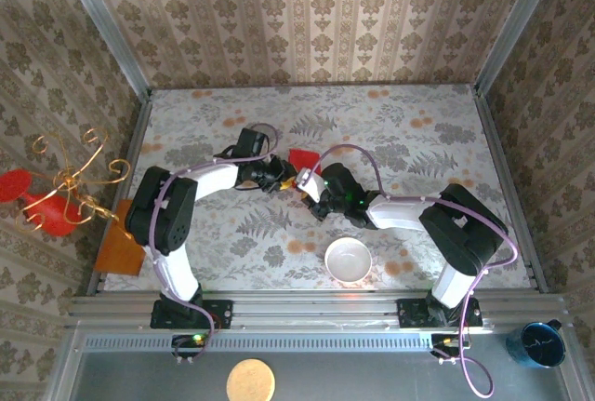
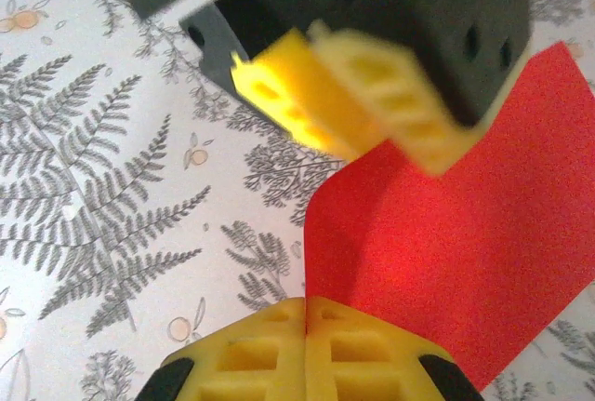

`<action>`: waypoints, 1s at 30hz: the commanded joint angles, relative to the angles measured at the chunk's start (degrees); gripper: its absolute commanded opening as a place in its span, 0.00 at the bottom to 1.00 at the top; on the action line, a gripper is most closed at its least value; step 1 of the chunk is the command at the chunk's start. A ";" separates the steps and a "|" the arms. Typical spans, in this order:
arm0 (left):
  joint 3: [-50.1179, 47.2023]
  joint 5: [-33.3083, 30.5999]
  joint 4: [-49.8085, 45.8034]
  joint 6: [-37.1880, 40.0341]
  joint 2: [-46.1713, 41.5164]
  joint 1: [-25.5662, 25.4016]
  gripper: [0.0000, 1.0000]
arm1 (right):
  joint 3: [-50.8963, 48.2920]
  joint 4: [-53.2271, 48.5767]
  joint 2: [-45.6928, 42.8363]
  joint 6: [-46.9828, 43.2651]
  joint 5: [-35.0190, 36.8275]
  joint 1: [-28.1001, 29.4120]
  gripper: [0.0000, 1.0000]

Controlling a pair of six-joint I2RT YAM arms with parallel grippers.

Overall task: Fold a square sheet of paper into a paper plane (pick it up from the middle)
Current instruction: Third fold the triangle at the center of the table.

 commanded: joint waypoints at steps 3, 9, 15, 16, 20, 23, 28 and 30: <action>1.08 -4.13 -7.14 8.33 -4.13 3.79 0.33 | -0.58 -2.85 -1.86 3.82 -8.02 -0.85 0.00; 5.24 -3.40 -8.02 13.07 -2.91 2.03 0.33 | -0.05 -5.15 0.42 9.98 -13.06 -1.27 0.00; 9.42 -3.48 -8.74 14.36 3.57 -1.67 0.26 | -0.46 -3.60 1.84 16.44 -16.35 -1.22 0.00; 10.43 -3.78 -9.65 14.68 4.79 -1.94 0.25 | -0.86 -2.91 1.96 17.51 -16.56 -1.25 0.00; 13.40 -4.51 -12.23 16.23 8.85 -2.95 0.20 | -1.85 -0.62 2.50 21.09 -18.51 -1.30 0.00; 15.40 -5.25 -14.75 17.48 11.34 -3.53 0.18 | -2.30 0.47 2.98 23.34 -19.40 -1.31 0.00; 17.06 -6.92 -17.60 18.92 14.49 -4.06 0.15 | -2.54 2.32 3.43 26.60 -20.41 -1.78 0.00; 17.40 -7.61 -18.46 19.31 15.30 -4.17 0.14 | -2.48 2.71 3.54 27.77 -20.42 -2.13 0.00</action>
